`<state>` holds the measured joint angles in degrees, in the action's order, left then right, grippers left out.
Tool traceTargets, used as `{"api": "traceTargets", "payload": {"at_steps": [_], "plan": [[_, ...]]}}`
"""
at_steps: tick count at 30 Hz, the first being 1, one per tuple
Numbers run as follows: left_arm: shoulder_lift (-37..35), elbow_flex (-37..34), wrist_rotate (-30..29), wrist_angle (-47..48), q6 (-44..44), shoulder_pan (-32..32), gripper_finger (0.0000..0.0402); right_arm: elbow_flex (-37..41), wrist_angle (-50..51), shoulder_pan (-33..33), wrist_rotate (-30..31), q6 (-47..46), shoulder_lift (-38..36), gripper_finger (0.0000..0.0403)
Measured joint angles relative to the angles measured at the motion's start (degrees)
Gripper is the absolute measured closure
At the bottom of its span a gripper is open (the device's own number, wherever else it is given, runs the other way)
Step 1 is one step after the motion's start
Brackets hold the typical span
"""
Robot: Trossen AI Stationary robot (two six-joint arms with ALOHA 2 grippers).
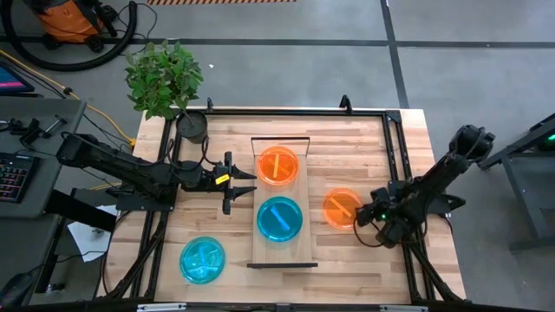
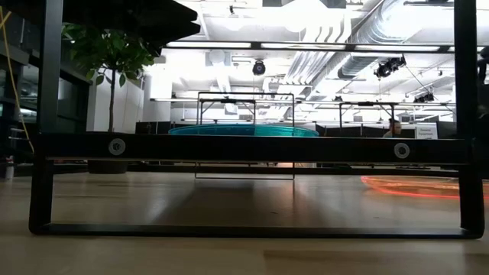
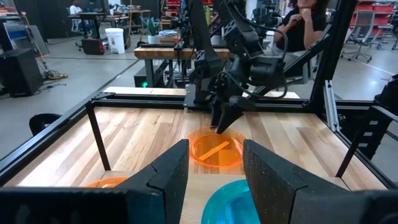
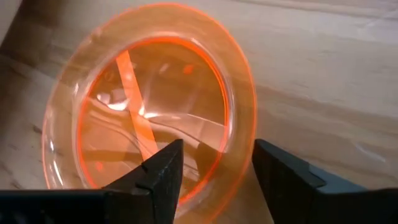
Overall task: Place and stack plates onto a shelf
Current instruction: Stack the orange plate on top of the orange plate on the shelf
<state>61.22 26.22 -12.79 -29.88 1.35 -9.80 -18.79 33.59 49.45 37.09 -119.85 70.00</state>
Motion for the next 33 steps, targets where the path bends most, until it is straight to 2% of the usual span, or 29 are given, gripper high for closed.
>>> {"api": "traceTargets", "payload": {"at_steps": [4,7,9,13,14,20,27,33], "plan": [[0.0,0.0,0.0,0.0,0.0,0.0,0.0261,1.6,-3.8,-1.2,1.9,1.5,0.0,0.0215],[0.0,0.0,0.0,0.0,0.0,0.0,0.0261,2.2,-5.7,-2.4,2.5,1.6,0.0,0.0237],[0.0,0.0,0.0,0.0,0.0,0.0,0.0261,2.9,-6.4,-3.1,2.5,1.6,0.1,0.0271],[0.0,0.0,0.0,0.1,0.0,0.0,0.0261,4.5,-7.5,-5.1,2.2,2.4,0.4,0.038],[0.0,0.0,0.0,0.1,0.0,0.0,0.0261,4.7,-7.8,-5.7,2.3,2.6,0.4,0.0389],[0.0,0.0,0.0,0.1,0.0,0.0,0.0261,5.1,-6.7,-6.7,2.4,3.9,-3.1,0.0399],[0.0,0.0,0.0,0.1,0.0,0.0,0.0261,5.3,1.0,-6.7,3.5,7.6,-14.3,0.0403],[0.0,0.0,0.0,0.1,0.0,0.0,0.0261,5.3,2.3,-6.7,6.7,12.6,-24.3,0.0403]]}}
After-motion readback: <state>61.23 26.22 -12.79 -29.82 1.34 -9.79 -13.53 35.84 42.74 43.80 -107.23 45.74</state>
